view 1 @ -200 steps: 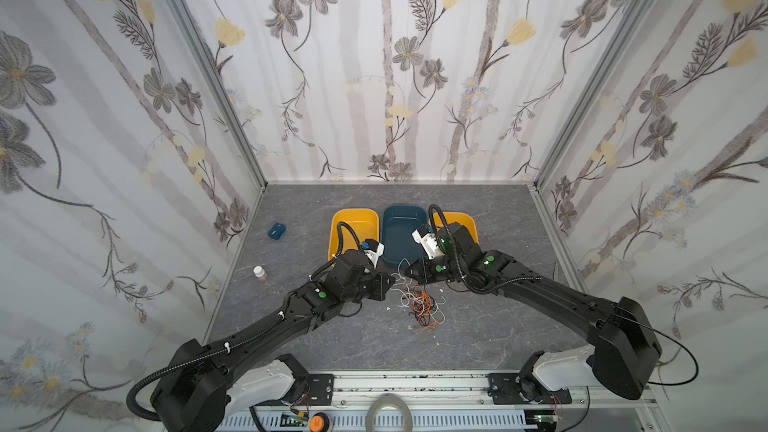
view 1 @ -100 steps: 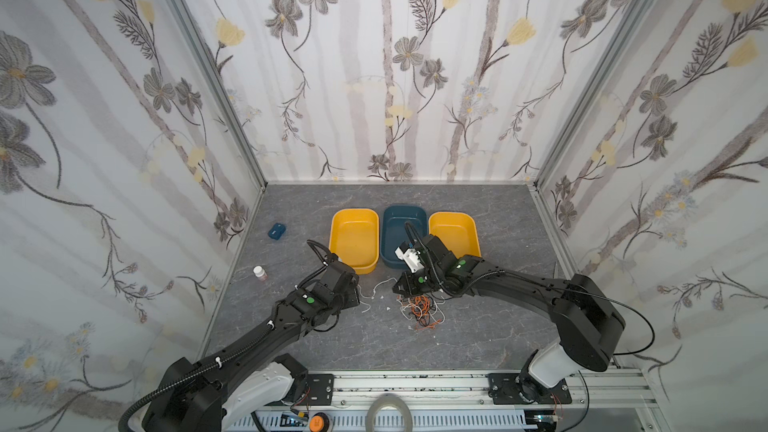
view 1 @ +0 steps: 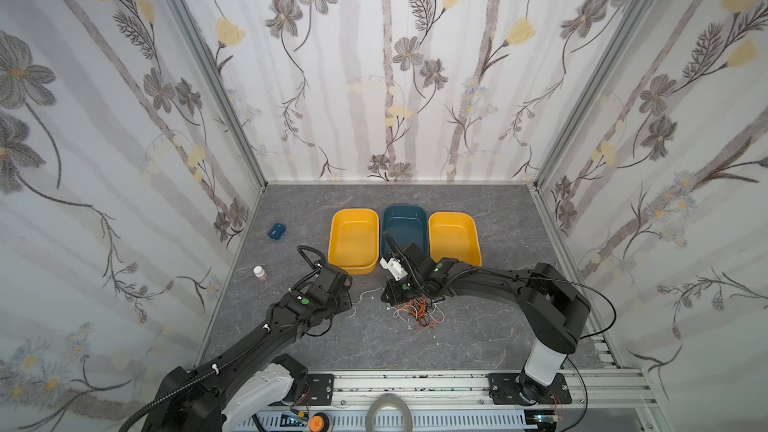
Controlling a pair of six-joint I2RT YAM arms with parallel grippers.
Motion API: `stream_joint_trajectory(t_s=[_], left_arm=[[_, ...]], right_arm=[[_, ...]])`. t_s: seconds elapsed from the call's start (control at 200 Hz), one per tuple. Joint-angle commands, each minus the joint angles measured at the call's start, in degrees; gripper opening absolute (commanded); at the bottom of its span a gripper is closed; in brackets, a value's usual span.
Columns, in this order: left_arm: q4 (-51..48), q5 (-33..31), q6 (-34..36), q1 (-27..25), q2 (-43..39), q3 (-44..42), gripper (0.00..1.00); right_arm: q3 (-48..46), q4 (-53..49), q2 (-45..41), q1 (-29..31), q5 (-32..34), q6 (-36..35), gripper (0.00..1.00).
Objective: Untangle the cables
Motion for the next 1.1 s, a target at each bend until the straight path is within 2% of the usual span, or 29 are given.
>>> stream_joint_trajectory(t_s=[0.0,0.11,0.26,0.345,0.44,0.63,0.804,0.919,1.094], left_arm=[[-5.54,-1.69,-0.12,0.20,-2.53,1.96,0.61],[-8.40,-1.18,0.32,0.21,-4.34,3.85,0.70],[-12.23,-2.54,1.39,0.34,-5.29,6.56,0.75],[-10.56,0.83,0.66,0.31,-5.62,7.21,0.75],[-4.36,5.86,-2.87,-0.60,-6.39,5.94,0.74],[7.95,9.57,-10.46,-5.95,-4.15,3.26,0.73],[18.81,9.13,-15.65,-11.20,3.10,2.08,0.73],[26.99,9.39,-18.36,-12.71,8.63,1.39,0.70],[32.39,8.84,-18.75,-12.89,16.59,2.86,0.67]], right_arm=[[0.69,-1.09,0.08,0.08,1.04,-1.12,0.22],[0.70,-2.74,-0.47,0.02,1.68,-2.12,0.34],[0.70,-5.39,-2.62,0.02,3.58,-3.53,0.43],[0.70,-7.19,-4.40,0.02,5.00,-4.44,0.50],[0.83,-9.37,-6.19,-0.06,6.68,-5.17,0.57],[0.68,-13.95,-9.28,-0.83,11.07,-5.83,0.59],[-1.51,-17.00,-13.68,-2.06,14.57,-5.71,0.56],[-3.19,-17.61,-15.53,-2.74,15.74,-5.62,0.57],[-5.03,-17.19,-16.43,-3.40,15.70,-5.35,0.57]])
